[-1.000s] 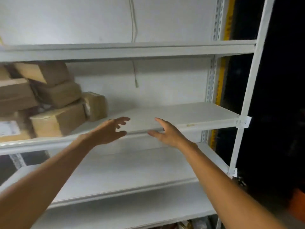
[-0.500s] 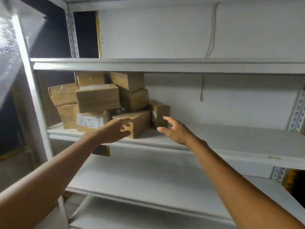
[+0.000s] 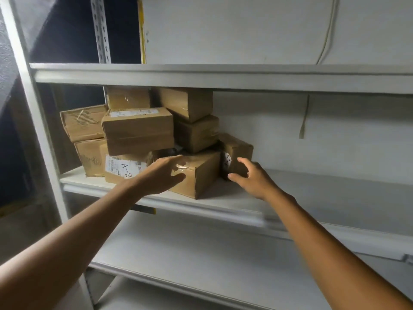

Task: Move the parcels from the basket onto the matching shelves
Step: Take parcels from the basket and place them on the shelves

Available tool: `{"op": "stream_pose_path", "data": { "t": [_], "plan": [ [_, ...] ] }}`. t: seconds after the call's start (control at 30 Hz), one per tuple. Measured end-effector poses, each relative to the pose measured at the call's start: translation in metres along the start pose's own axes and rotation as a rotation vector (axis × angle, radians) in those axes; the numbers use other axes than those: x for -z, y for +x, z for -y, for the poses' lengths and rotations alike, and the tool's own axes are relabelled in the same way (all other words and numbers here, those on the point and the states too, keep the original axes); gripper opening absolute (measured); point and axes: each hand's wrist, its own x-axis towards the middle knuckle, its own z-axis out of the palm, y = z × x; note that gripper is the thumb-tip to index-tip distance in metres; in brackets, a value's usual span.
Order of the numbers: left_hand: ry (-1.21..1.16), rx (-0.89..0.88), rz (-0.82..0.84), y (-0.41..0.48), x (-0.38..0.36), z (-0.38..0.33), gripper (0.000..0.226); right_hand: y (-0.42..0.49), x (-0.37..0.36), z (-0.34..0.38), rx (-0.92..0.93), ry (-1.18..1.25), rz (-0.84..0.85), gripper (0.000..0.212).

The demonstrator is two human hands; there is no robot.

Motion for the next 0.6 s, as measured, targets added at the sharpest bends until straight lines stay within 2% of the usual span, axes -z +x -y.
{"op": "stream_pose_path", "data": {
  "t": [0.23, 0.47, 0.6],
  "plan": [
    [0.067, -0.109, -0.074, 0.092, -0.048, -0.039, 0.053, 0.066, 0.032, -0.053, 0.017, -0.01, -0.069, 0.071],
    [0.202, -0.051, -0.035, 0.172, -0.095, -0.049, 0.064, 0.134, 0.037, -0.099, -0.033, 0.054, -0.064, 0.064],
    [0.258, 0.007, -0.008, 0.194, -0.123, -0.044, 0.066, 0.161, 0.022, -0.11, -0.084, 0.224, -0.068, 0.058]
  ]
}}
